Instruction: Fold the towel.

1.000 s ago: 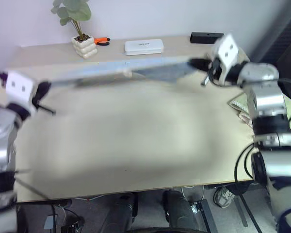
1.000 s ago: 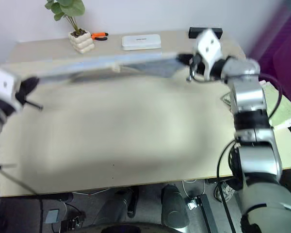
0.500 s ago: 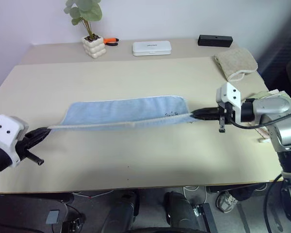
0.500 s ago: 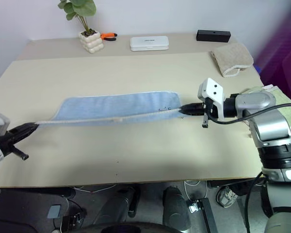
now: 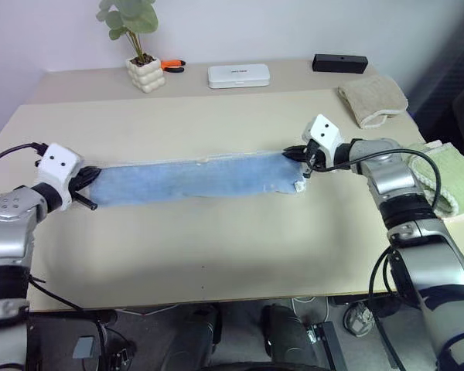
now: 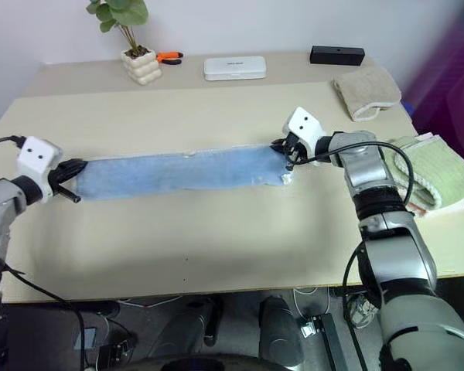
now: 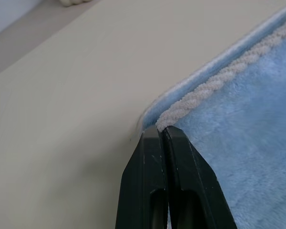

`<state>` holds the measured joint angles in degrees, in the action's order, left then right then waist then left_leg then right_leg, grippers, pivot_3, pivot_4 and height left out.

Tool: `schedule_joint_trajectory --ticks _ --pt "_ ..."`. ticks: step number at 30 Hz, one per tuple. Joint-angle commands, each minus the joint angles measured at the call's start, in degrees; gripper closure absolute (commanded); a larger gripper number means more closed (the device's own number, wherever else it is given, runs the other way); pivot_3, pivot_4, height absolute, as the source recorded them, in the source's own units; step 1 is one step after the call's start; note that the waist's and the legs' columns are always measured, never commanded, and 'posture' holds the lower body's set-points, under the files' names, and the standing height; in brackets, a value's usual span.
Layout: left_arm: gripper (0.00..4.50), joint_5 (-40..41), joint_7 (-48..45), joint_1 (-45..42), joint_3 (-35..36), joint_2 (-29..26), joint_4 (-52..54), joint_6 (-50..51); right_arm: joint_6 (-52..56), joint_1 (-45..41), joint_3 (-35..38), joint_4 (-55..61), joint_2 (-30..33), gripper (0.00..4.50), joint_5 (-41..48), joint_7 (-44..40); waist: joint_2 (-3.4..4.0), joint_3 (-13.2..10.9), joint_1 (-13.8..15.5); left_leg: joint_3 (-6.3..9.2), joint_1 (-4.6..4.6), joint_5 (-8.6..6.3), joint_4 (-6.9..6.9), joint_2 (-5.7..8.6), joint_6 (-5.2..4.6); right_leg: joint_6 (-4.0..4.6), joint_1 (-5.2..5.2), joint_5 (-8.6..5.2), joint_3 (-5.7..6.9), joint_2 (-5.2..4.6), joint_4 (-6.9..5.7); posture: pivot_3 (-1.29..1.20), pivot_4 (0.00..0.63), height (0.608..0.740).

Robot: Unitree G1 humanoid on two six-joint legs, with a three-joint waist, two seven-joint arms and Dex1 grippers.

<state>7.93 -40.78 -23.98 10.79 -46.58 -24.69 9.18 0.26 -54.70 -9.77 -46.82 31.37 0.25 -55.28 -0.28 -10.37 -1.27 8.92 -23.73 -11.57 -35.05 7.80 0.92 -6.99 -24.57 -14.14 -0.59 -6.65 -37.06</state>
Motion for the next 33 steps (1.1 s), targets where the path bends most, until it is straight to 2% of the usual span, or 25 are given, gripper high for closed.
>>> schedule_joint_trajectory --ticks 1,8,11,15,18,21,24,25,26,28,30,33 --pt "4.5 -2.2 1.2 -3.7 -0.9 0.1 -6.8 -3.9 -3.8 -4.5 0.8 -6.8 -2.3 4.47 -1.8 3.8 0.0 0.0 -0.2 0.0 0.0 0.0 0.0 0.0 0.0 0.0 -0.01 0.0 -0.01 0.01 -0.02 0.0 0.15 0.74" --pt "4.5 -3.0 2.4 -7.3 -1.4 1.3 -14.1 -6.8 -7.5 -7.5 1.1 -14.8 -4.9 4.47 -4.3 8.0 -0.01 0.0 -1.2 0.01 0.01 0.02 -0.02 0.01 0.03 -0.03 -0.02 0.02 -0.05 0.03 -0.1 0.0 0.15 0.74" --pt "3.59 -2.3 3.1 -7.5 -0.6 1.5 -14.8 -6.5 -8.1 -8.0 1.6 -15.7 -5.1 3.56 -4.5 9.3 -0.01 0.0 -1.4 0.01 0.01 0.02 -0.02 0.01 0.03 -0.04 -0.04 0.02 -0.07 0.04 -0.13 0.0 0.15 0.74" --pt "1.59 -0.5 6.4 -5.5 2.7 1.4 -11.8 -6.0 -8.5 -7.9 3.0 -13.6 -3.7 1.59 -4.4 12.1 0.0 0.0 -1.5 0.0 0.01 0.02 -0.01 0.0 0.02 -0.03 -0.09 0.02 -0.14 0.08 -0.17 0.0 0.15 0.74" --pt "1.59 3.0 9.8 -1.4 8.1 2.1 -5.2 -3.7 -6.3 -5.4 5.4 -7.7 -1.2 1.59 -2.8 12.6 0.0 0.0 -1.4 -0.04 0.0 0.02 0.0 0.0 0.02 -0.04 -0.13 0.02 -0.22 0.07 -0.17 0.0 0.15 0.74" --pt "1.59 6.5 13.0 5.0 13.2 4.3 7.3 -1.2 4.6 1.2 9.8 5.1 1.4 1.59 1.9 11.6 -0.02 0.0 -1.1 -0.05 -0.01 0.0 -0.01 0.0 0.0 -0.04 -0.11 0.02 -0.26 0.07 -0.12 0.0 0.15 0.74" --pt "1.53 9.9 12.7 11.7 12.4 7.5 23.7 3.1 24.4 13.1 14.0 27.5 3.0 0.79 10.2 9.9 -0.1 0.1 -0.4 -0.02 -0.01 -0.05 -0.08 -0.01 -0.07 -0.04 -0.03 0.02 -0.29 0.07 -0.09 0.0 0.15 0.74" --pt "1.53 10.3 12.2 13.3 11.1 8.2 27.8 4.3 30.3 16.2 15.2 33.4 3.1 0.23 12.6 10.3 -0.1 0.1 -0.1 0.0 -0.06 -0.06 -0.08 -0.02 -0.09 -0.04 -0.04 0.02 -0.3 0.06 -0.08 0.0 0.15 0.74" --pt "1.53 10.5 11.9 14.3 10.5 8.6 30.3 5.2 34.3 18.0 16.0 37.3 3.1 0.06 14.0 11.0 -0.08 0.1 0.2 -0.02 -0.05 -0.07 -0.09 -0.02 -0.1 -0.04 -0.04 0.02 -0.32 0.05 -0.08 0.0 0.15 0.74" --pt "1.53 10.5 10.6 16.5 6.4 9.7 36.7 7.1 44.7 22.8 19.0 46.6 2.3 0.06 19.3 13.2 -0.04 0.0 0.3 -0.09 -0.03 -0.05 -0.14 -0.02 -0.09 -0.03 -0.06 0.04 -0.36 0.04 -0.14 0.0 0.15 0.74" --pt "1.53 10.2 7.9 18.3 -0.8 11.2 43.2 7.6 58.1 27.5 24.3 55.3 -1.6 0.06 26.3 17.8 -0.02 0.1 0.5 -0.23 0.03 -0.05 -0.13 -0.11 -0.08 -0.01 -0.05 0.04 -0.45 0.0 -0.12 0.0 0.15 0.74" --pt "1.53 8.8 4.8 19.0 -8.7 12.5 47.1 7.5 73.2 31.6 31.2 64.8 -8.7 0.06 33.2 24.4 -0.05 0.1 0.6 -0.4 0.24 -0.11 -0.08 -0.17 -0.17 -0.01 0.16 0.04 -0.52 0.0 -0.06 0.0 0.15 0.74"
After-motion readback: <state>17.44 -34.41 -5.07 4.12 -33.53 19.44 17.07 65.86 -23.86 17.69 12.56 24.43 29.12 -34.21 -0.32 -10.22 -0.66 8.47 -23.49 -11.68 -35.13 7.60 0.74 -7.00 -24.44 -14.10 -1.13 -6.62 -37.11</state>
